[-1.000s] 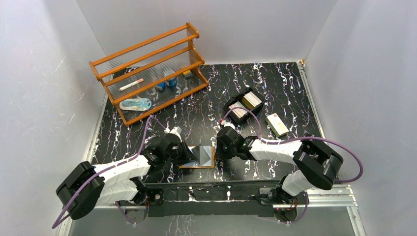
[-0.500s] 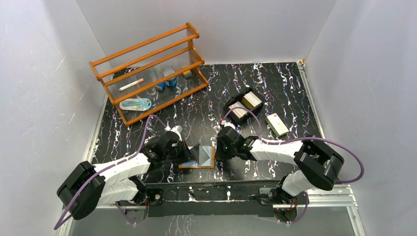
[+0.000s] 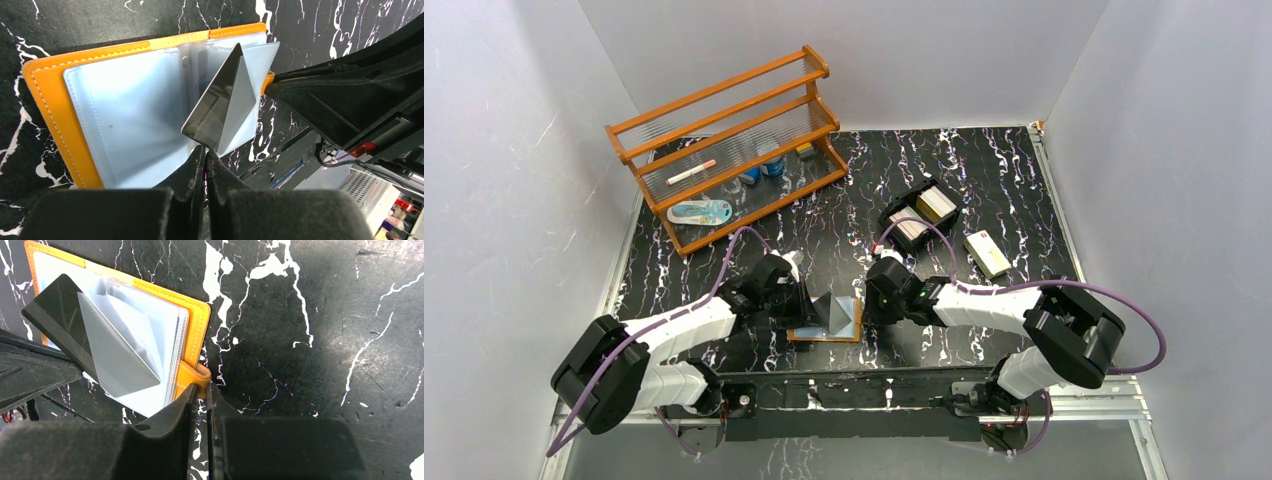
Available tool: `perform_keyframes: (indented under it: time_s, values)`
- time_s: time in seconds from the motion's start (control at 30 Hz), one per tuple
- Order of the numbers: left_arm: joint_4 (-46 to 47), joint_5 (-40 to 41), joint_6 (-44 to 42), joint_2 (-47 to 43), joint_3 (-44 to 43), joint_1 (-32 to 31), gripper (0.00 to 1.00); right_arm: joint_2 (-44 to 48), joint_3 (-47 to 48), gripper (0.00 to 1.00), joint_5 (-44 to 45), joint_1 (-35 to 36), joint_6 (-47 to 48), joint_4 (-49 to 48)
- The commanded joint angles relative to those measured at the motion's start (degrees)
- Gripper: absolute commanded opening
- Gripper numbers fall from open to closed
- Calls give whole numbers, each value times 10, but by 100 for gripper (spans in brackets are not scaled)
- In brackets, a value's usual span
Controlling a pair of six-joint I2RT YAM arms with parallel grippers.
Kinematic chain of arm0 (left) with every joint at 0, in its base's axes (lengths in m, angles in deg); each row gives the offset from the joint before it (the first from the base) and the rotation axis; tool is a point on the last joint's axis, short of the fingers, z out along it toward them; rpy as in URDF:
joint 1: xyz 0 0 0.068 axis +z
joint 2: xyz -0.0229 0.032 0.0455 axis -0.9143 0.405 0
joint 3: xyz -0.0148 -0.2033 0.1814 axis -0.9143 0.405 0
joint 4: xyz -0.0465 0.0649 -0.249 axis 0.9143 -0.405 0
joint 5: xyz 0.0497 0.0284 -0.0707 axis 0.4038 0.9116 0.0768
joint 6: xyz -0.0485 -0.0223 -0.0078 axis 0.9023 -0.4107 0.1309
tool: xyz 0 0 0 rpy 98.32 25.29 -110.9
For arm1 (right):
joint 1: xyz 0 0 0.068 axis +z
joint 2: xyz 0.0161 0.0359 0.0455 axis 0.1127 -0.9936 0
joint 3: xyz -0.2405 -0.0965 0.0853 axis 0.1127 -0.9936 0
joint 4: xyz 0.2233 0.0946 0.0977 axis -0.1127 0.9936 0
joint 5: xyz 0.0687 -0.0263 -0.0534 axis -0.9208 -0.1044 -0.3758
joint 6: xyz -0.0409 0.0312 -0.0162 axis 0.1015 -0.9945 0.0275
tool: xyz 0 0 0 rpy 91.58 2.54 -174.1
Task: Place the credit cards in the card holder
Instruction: Insert the credit card into the card holder.
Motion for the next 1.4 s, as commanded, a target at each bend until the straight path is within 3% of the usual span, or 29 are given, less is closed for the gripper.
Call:
perform_keyframes:
  time_s: [0.0, 0.4, 0.5, 0.63, 1.07, 1.37]
  values:
    - [-28, -38, -23, 13, -21, 12, 0, 21, 7, 20, 1, 1, 7, 1]
    - [-74, -38, -38, 31, -48, 37, 2, 31, 6, 20, 4, 1, 7, 4]
    - [-65, -15, 17, 6, -33, 38, 34, 35, 8, 20, -3, 1, 7, -3]
    - [31, -7, 105, -47, 24, 37, 52, 33, 31, 26, -2, 1, 8, -6]
    - [45, 45, 138, -50, 35, 38, 57, -44, 89, 33, -47, 1, 21, -51]
    - [47, 54, 140, -41, 48, 38, 58, -60, 74, 34, -71, 0, 4, -54]
